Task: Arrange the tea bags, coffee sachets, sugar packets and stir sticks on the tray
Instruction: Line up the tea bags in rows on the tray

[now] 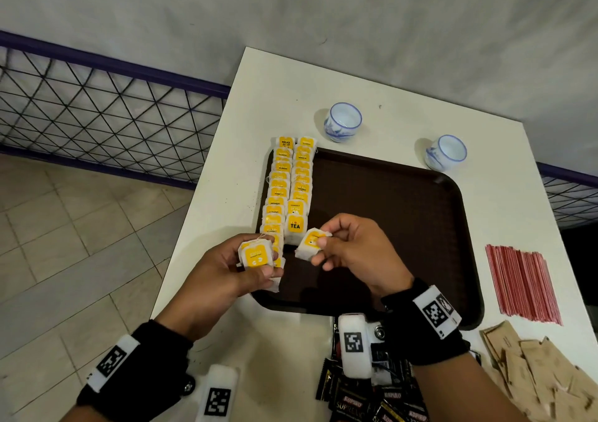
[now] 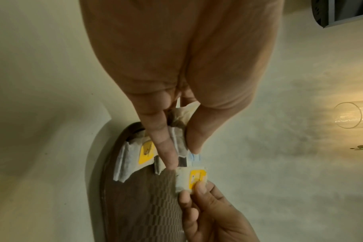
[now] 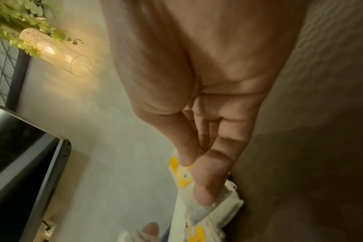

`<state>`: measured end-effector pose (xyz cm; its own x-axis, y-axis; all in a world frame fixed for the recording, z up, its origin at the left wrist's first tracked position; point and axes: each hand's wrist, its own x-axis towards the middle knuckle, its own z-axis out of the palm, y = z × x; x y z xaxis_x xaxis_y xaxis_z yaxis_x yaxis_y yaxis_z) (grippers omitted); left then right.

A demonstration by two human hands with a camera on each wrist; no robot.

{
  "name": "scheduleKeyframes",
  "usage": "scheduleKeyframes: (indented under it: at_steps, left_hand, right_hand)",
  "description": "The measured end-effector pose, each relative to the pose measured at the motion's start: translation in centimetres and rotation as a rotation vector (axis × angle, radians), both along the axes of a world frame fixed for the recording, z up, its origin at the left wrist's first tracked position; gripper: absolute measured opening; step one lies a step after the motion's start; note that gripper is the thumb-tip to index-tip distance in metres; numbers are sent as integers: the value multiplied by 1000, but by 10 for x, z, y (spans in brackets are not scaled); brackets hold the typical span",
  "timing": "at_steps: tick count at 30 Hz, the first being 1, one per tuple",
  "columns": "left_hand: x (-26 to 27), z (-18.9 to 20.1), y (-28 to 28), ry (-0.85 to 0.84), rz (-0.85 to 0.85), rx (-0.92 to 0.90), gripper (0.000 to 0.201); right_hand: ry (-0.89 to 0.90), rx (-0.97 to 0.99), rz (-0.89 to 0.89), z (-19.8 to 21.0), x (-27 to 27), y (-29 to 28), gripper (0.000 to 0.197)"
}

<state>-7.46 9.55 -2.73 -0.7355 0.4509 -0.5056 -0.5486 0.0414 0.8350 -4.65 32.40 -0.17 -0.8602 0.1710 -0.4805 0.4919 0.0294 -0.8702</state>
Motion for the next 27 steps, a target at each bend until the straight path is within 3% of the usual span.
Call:
scheduleKeyframes:
  at_steps: [14,27]
  left_hand:
    - [1,-2,-1,-48,-1,-18,39]
    - [1,-5,0,-76,-47,40,45]
  right_hand:
    - [-121,74,33,-28,-24,-10,14]
    - [-63,178,10,-39,-35,-15,11]
